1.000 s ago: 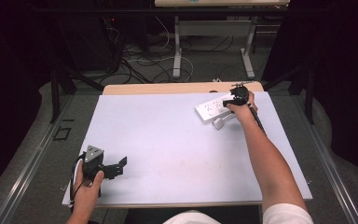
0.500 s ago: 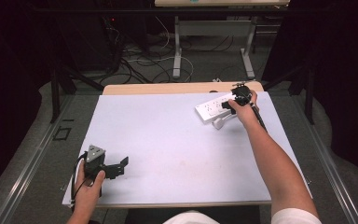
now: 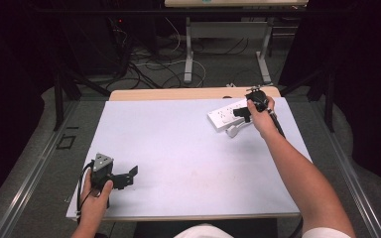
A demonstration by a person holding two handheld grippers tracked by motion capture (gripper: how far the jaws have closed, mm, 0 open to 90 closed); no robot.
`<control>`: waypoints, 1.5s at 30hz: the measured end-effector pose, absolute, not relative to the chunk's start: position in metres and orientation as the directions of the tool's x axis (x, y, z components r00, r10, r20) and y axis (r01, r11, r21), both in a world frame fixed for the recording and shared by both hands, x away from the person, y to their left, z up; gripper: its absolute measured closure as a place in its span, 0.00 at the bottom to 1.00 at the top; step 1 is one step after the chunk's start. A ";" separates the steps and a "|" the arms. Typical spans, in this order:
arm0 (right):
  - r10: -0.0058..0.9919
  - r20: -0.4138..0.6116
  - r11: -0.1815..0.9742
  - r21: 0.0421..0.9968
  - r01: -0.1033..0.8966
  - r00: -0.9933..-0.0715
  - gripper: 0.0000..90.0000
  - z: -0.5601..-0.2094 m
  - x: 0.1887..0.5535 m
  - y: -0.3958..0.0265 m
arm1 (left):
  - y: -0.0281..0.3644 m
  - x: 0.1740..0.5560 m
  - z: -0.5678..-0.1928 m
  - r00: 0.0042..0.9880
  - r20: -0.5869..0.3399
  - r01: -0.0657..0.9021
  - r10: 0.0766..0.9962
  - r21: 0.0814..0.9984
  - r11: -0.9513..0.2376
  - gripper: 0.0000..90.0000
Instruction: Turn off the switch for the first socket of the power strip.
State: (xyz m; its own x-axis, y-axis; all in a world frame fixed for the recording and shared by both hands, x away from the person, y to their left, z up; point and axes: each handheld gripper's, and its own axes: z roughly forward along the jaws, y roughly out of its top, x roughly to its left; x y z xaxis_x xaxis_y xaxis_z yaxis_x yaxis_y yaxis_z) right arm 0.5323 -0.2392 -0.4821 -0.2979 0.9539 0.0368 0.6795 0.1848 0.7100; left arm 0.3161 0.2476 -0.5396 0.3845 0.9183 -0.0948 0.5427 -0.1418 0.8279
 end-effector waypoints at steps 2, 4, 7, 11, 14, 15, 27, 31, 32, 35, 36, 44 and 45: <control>0.948 0.029 0.203 0.709 0.675 -0.316 0.00 -0.477 0.526 -0.239 | 0.248 0.316 -0.540 0.385 -0.095 0.540 0.918 0.830 -0.141 0.00; 0.946 0.019 0.216 0.708 0.672 -0.324 0.00 -0.475 0.524 -0.239 | 0.248 0.316 -0.540 0.384 -0.097 0.539 0.918 0.831 -0.138 0.00; 0.936 0.002 0.246 0.710 0.660 -0.351 0.00 -0.470 0.515 -0.236 | 0.248 0.316 -0.540 0.384 -0.097 0.539 0.918 0.831 -0.137 0.00; 0.919 -0.026 0.290 0.719 0.632 -0.393 0.00 -0.465 0.501 -0.234 | 0.248 0.316 -0.539 0.386 -0.095 0.540 0.918 0.830 -0.141 0.00; 0.904 -0.019 0.305 0.729 0.613 -0.427 0.00 -0.462 0.485 -0.231 | 0.247 0.315 -0.539 0.385 -0.094 0.539 0.918 0.831 -0.140 0.00; 0.904 -0.019 0.305 0.729 0.613 -0.427 0.00 -0.462 0.485 -0.231 | 0.247 0.315 -0.539 0.385 -0.094 0.538 0.918 0.831 -0.141 0.00; 0.865 -0.021 0.345 0.751 0.563 -0.502 0.00 -0.454 0.438 -0.235 | 0.247 0.314 -0.539 0.383 -0.092 0.538 0.919 0.831 -0.141 0.00; 0.846 -0.051 0.380 0.757 0.532 -0.531 0.00 -0.451 0.422 -0.237 | 0.247 0.314 -0.539 0.382 -0.087 0.537 0.920 0.831 -0.144 0.00; 0.840 -0.058 0.390 0.757 0.525 -0.540 0.00 -0.451 0.419 -0.237 | 0.247 0.314 -0.539 0.382 -0.089 0.536 0.920 0.832 -0.142 0.00; 0.832 -0.056 0.397 0.755 0.522 -0.552 0.00 -0.452 0.410 -0.238 | 0.246 0.314 -0.539 0.384 -0.088 0.535 0.919 0.833 -0.144 0.00; 0.826 -0.060 0.406 0.753 0.518 -0.560 0.00 -0.452 0.407 -0.239 | 0.246 0.314 -0.539 0.385 -0.087 0.536 0.919 0.832 -0.145 0.00; 0.810 -0.053 0.411 0.761 0.501 -0.585 0.00 -0.456 0.381 -0.243 | 0.247 0.313 -0.539 0.385 -0.086 0.536 0.919 0.831 -0.147 0.00; 0.809 -0.052 0.411 0.762 0.500 -0.586 0.00 -0.457 0.377 -0.243 | 0.247 0.313 -0.539 0.384 -0.084 0.536 0.919 0.831 -0.148 0.00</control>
